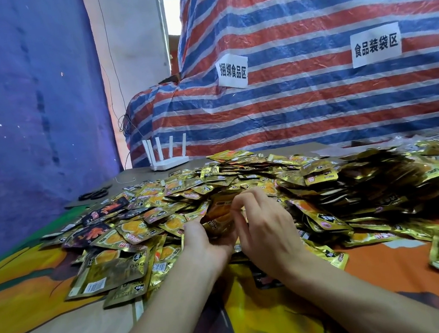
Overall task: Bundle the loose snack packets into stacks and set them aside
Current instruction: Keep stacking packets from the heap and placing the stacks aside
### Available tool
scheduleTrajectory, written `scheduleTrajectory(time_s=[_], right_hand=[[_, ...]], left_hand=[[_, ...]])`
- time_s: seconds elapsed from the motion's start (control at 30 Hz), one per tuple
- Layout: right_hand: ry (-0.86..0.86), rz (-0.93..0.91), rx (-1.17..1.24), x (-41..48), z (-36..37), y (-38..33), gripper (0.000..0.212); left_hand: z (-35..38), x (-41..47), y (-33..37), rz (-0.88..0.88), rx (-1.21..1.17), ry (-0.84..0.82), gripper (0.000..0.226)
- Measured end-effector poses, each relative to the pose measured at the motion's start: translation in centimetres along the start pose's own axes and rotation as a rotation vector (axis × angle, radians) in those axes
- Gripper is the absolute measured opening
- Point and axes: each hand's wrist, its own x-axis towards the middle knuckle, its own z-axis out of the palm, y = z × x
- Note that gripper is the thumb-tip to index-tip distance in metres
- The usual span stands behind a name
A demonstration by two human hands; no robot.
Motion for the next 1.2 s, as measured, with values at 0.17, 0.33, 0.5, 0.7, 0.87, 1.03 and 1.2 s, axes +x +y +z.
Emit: scheduleTrajectory(time_s=[0.17,0.33,0.5,0.7,0.87,1.03,1.2], right_hand=[[-0.043,0.221,0.258,0.2,-0.5,1.2,0.009],[-0.057,0.577,0.565,0.5,-1.0,2.0,0.015],[-0.048,0.814,1.080,1.4,-2.9,4.4,0.038],[-0.258,0.866,1.057,0.8,-2.3,4.8,0.048],[-0.304,0.893,1.074,0.5,-2.1,4.6,0.039],[-0.290,0.919,1.088,0.2,-2.2,4.6,0.017],[-0.210,0.862,1.080,0.3,-1.8,4.8,0.022]], left_hand=[[-0.2,0.7,0.3,0.286,0.239,0.116,0.041],[-0.2,0.5,-0.1,0.526,0.490,0.185,0.038],[-1.2,1.1,1.5,0.586,0.474,0.241,0.029],[-0.9,0.9,2.0,0.637,0.473,0.140,0.030],[-0.7,0.0,2.0,0.758,0.707,-0.104,0.036],[-1.1,0.0,1.7,0.978,1.092,-0.281,0.028],[-1.2,-0.3,1.9,1.047,1.212,-0.305,0.022]])
